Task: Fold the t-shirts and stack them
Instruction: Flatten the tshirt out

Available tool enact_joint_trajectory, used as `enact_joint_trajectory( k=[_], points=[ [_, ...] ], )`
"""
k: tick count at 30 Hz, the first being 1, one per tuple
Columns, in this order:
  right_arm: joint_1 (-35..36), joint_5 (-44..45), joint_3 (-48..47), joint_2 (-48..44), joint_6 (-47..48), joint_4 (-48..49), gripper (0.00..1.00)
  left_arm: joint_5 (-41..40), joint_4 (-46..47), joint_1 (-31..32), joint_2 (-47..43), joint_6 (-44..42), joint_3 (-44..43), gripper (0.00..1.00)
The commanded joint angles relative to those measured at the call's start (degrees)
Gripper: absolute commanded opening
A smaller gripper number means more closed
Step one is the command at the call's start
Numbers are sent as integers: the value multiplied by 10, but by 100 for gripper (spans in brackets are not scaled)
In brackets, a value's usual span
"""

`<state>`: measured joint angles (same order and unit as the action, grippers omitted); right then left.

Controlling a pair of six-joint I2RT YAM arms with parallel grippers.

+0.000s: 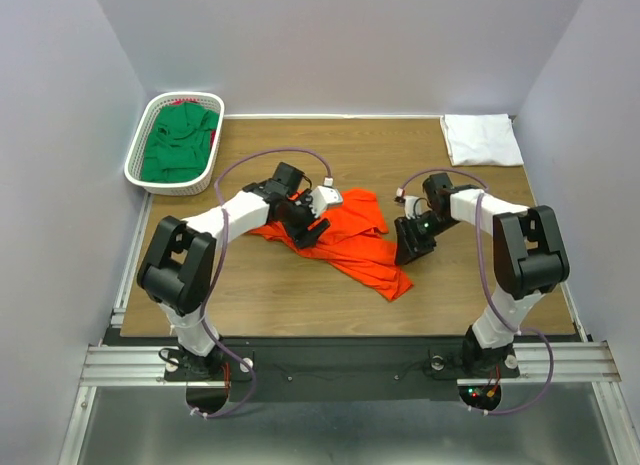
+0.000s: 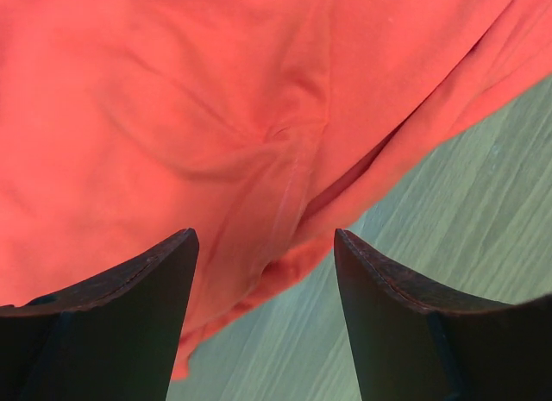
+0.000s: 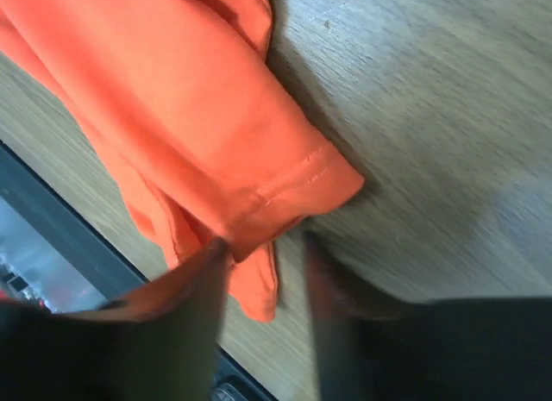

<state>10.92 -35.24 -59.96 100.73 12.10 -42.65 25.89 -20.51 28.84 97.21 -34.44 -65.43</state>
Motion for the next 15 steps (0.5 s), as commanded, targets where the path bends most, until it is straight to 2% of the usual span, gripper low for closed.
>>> enact_joint_trajectory(
  k=[1, 2, 3, 4, 5, 7, 8, 12, 15],
  points=[
    [6, -7, -9, 12, -1, 12, 36, -36, 39, 21, 25, -9, 6, 71],
    [6, -6, -11, 11, 0, 13, 16, -43, 42, 24, 32, -5, 1, 67],
    [6, 1, -13, 11, -1, 12, 3, -49, 44, 24, 36, 4, -4, 61],
    [5, 21, -14, 6, -3, 12, 1, -51, 44, 22, 38, 11, -10, 54],
    [0, 34, -16, 1, -1, 11, 1, -47, 40, 18, 35, 21, -21, 40],
    [-14, 64, -19, -18, 4, 10, 1, -34, 34, -3, 16, 31, -32, 26],
    [-24, 90, -22, -24, 11, 9, 0, -11, 22, -15, 9, 36, -48, 16],
    [-78, 157, -45, -40, 53, -1, 1, 54, -17, -70, -4, 55, -95, 0],
    [-95, 206, -67, -42, 93, -6, 1, 79, -29, -118, 10, 74, -125, 0]
  ],
)
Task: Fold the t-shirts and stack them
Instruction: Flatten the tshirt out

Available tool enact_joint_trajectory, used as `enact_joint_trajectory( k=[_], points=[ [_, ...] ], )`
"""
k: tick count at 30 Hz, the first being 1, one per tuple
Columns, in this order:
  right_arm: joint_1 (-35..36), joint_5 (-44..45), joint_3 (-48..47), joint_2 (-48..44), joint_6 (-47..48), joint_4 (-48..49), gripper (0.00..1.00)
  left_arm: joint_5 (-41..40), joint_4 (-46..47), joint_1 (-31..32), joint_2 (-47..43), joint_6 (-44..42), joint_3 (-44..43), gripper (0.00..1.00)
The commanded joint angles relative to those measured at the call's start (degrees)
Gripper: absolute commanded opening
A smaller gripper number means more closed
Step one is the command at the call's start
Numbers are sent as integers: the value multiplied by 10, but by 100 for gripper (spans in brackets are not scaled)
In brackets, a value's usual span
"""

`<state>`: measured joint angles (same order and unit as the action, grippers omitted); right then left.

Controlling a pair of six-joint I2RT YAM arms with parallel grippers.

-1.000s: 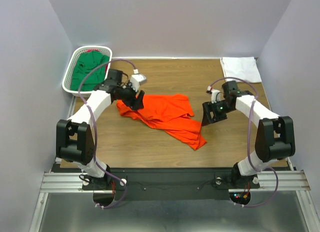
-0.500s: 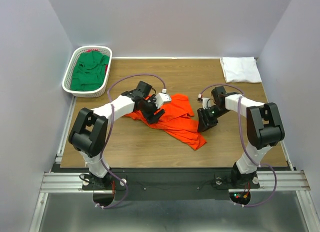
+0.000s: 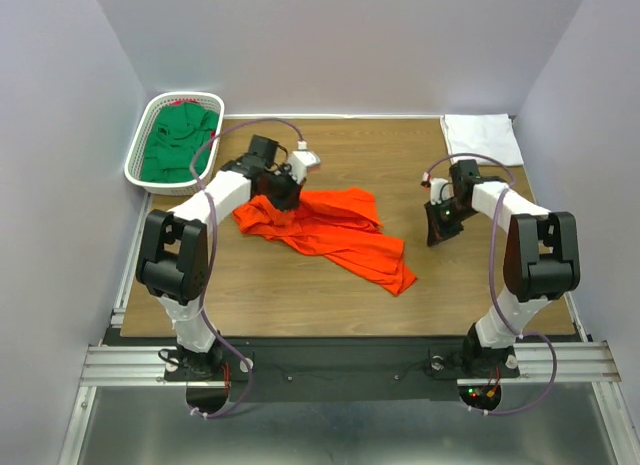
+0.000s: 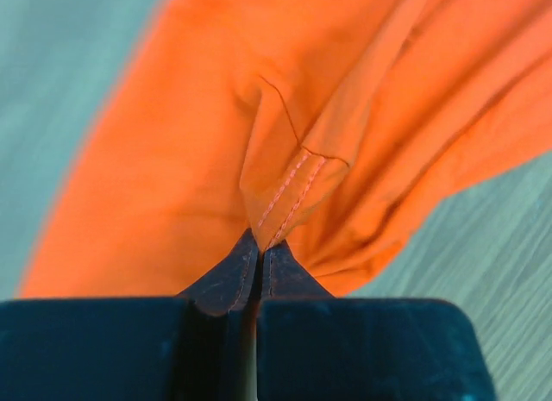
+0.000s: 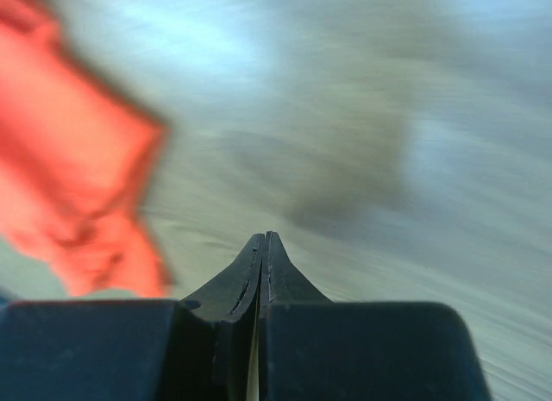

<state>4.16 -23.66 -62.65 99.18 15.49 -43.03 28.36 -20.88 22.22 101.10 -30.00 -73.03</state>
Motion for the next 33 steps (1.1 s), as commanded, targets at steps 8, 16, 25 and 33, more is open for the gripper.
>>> enact_joint_trajectory(
  k=[8, 16, 25, 33],
  points=[
    [-51, 99, -131, 2, 108, -13, 4, 86, 1, -175, 103, 132, -162, 0],
    [0, -15, -108, 21, 53, -77, 48, 65, -34, -218, 204, 150, -294, 3],
    [94, -35, -64, 46, 17, -52, 54, 19, -36, -242, 224, 171, -332, 26],
    [114, 8, -66, 92, 2, -26, 20, 44, -54, -242, 148, 117, -273, 46]
  ],
)
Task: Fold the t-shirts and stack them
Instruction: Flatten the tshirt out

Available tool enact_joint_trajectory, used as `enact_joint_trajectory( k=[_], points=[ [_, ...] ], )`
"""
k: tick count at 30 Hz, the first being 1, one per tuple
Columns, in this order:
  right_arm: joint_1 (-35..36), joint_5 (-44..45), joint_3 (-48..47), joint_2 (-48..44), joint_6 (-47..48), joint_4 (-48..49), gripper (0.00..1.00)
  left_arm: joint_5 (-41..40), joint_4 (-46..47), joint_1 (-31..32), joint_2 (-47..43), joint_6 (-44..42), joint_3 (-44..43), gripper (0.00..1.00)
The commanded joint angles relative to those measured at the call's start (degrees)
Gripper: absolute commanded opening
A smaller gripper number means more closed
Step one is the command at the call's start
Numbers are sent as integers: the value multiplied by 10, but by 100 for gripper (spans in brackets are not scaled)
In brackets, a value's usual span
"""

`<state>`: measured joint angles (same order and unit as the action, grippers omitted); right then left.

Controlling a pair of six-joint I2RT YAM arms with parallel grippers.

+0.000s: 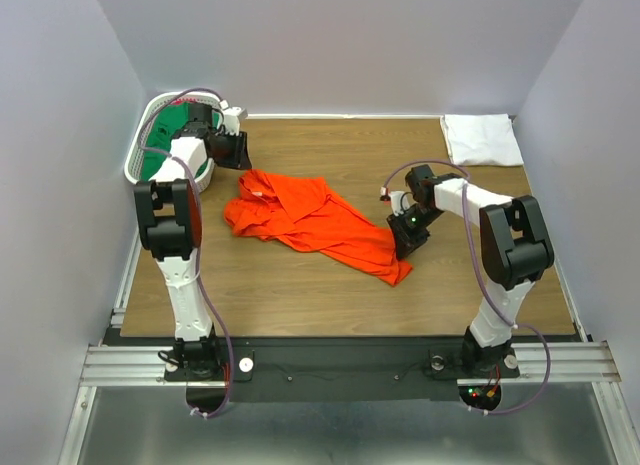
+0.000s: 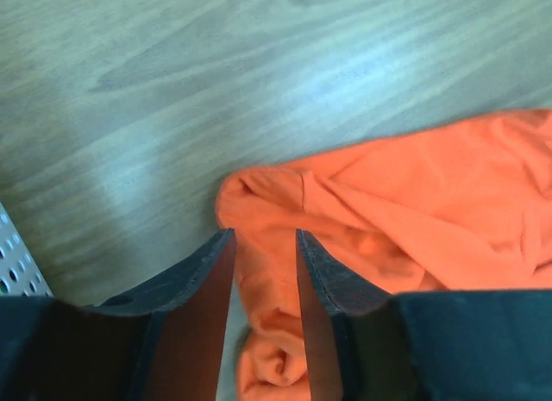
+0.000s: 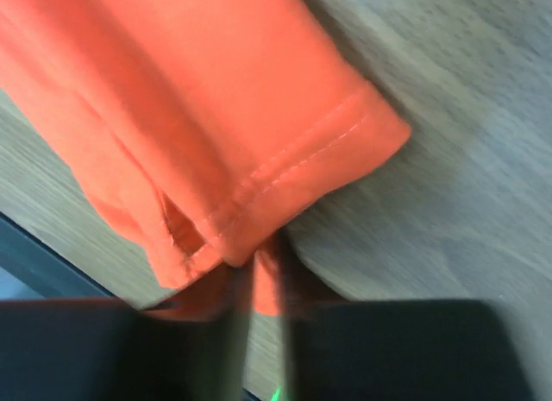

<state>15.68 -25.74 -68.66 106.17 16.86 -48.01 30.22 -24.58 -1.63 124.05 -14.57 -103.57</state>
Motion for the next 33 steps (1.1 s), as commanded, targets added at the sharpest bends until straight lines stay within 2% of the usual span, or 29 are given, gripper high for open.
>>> enact_joint_trajectory(
  k=[1, 3, 4, 5, 7, 10, 12, 16, 24, 33],
  points=[
    [-1, 34, -9, 25, -10, 25, 14, 42, -18, -3, -99, -62, 47, 46],
    [-2, 42, -19, 24, -5, 24, 1, 103, -37, 7, -150, -98, 89, 46],
    [-4, 46, -23, 20, -3, 24, 1, 118, -49, 14, -181, -118, 101, 46],
    [-6, 49, -29, 14, -1, 23, 1, 142, -62, 31, -196, -172, 114, 46],
    [-17, 60, -47, 11, -2, 23, 1, 137, -65, 87, -237, -202, 169, 46],
    [-37, 61, -62, 9, 4, 17, 1, 102, 4, 179, -277, -201, 254, 46],
    [-47, 64, -68, 11, 9, 11, 1, 83, 46, 237, -278, -184, 283, 47],
    [-62, 70, -76, 8, 14, 7, 1, 57, 83, 294, -242, -155, 287, 47],
    [-89, 70, -111, 34, 20, 5, 1, 6, 74, 351, -204, -201, 330, 49],
    [-93, 63, -117, 56, 19, 5, 1, -111, 166, 390, -166, -191, 359, 51]
  ],
)
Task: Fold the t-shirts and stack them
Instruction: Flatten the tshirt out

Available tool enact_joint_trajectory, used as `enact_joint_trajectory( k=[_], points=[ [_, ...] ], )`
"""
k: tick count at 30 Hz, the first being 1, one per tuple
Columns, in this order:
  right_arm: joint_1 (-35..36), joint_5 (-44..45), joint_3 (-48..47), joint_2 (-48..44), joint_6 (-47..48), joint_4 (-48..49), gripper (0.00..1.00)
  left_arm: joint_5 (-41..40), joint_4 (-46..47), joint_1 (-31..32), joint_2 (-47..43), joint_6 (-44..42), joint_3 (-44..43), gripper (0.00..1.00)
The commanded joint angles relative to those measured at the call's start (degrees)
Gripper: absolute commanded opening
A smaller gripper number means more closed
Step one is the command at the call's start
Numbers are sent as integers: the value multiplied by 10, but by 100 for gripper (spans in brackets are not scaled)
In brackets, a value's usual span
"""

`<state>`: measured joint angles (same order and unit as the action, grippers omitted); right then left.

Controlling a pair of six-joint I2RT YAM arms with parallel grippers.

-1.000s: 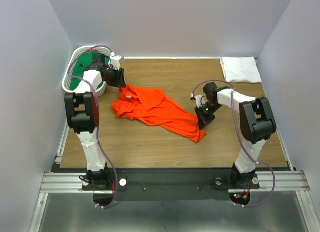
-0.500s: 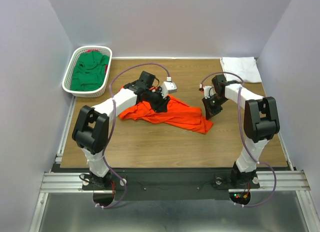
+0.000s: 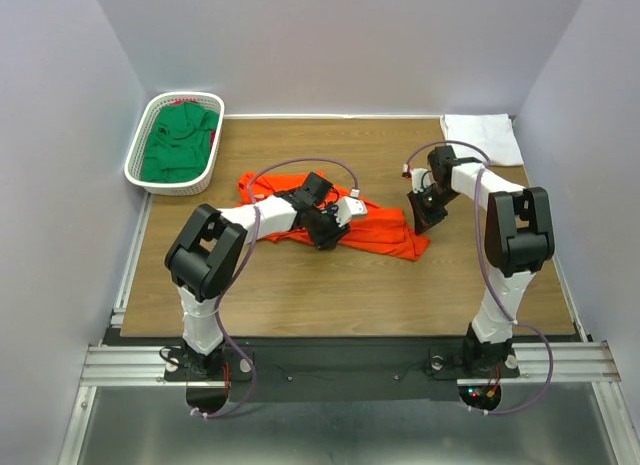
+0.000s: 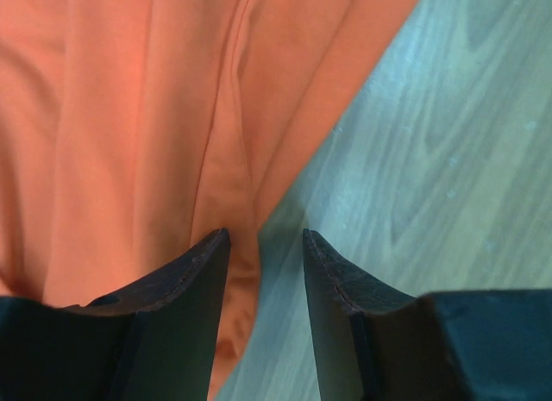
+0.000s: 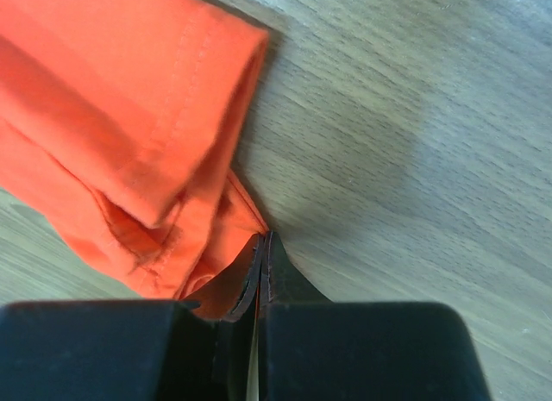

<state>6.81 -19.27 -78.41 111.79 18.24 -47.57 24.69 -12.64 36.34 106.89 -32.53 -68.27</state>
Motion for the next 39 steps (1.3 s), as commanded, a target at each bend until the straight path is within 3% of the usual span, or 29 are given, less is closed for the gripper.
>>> enact_joint_trajectory(
  k=[1, 2, 5, 7, 12, 17, 18, 19, 20, 22, 23, 25, 29, 30, 34, 35, 37, 39],
  points=[
    [-5, 1, -21, 2, 6, 1, 0, -60, 46, 15, 9, -15, 7, 48],
    [-6, 4, -22, 4, 6, 1, 1, -74, 46, 18, 10, -19, 9, 34],
    [-18, 12, -33, 9, 9, 2, 1, -61, -9, 25, -15, -53, 34, 7],
    [-25, 14, -39, 14, 11, 0, 1, -41, -40, 25, -63, -93, 53, 0],
    [-39, 16, -45, 17, 19, 0, 1, -10, -162, 29, -164, -205, 116, 0],
    [-43, 16, -42, 19, 23, 2, 1, -15, -225, 54, -184, -271, 166, 0],
    [-44, 16, -43, 20, 24, 2, 1, -17, -232, 65, -183, -284, 178, 4],
    [-43, 17, -46, 20, 26, 1, 1, -18, -233, 69, -184, -287, 183, 15],
    [-44, 18, -47, 19, 25, 2, 1, -18, -235, 73, -184, -291, 186, 17],
    [-44, 21, -52, 19, 26, 2, 1, -13, -245, 88, -188, -305, 191, 15],
    [-43, 25, -54, 20, 26, 2, 1, -8, -252, 95, -191, -311, 191, 6],
    [-44, 34, -66, 26, 29, 2, 1, -8, -266, 110, -198, -318, 199, 0],
    [-50, 46, -90, 44, 33, 5, 1, -20, -287, 162, -237, -342, 233, 0],
    [-50, 49, -103, 54, 32, 6, 1, -34, -287, 203, -257, -344, 250, 0],
    [-50, 42, -139, 70, 27, 5, 1, -43, -274, 241, -294, -344, 269, 0],
    [-50, 35, -142, 70, 29, 4, 1, -37, -266, 247, -297, -333, 261, 11],
    [-50, 30, -146, 64, 31, 5, 13, -27, -252, 246, -302, -304, 247, 25],
    [-50, 18, -144, 44, 33, 2, 35, -17, -238, 245, -298, -251, 213, 35]
  ],
)
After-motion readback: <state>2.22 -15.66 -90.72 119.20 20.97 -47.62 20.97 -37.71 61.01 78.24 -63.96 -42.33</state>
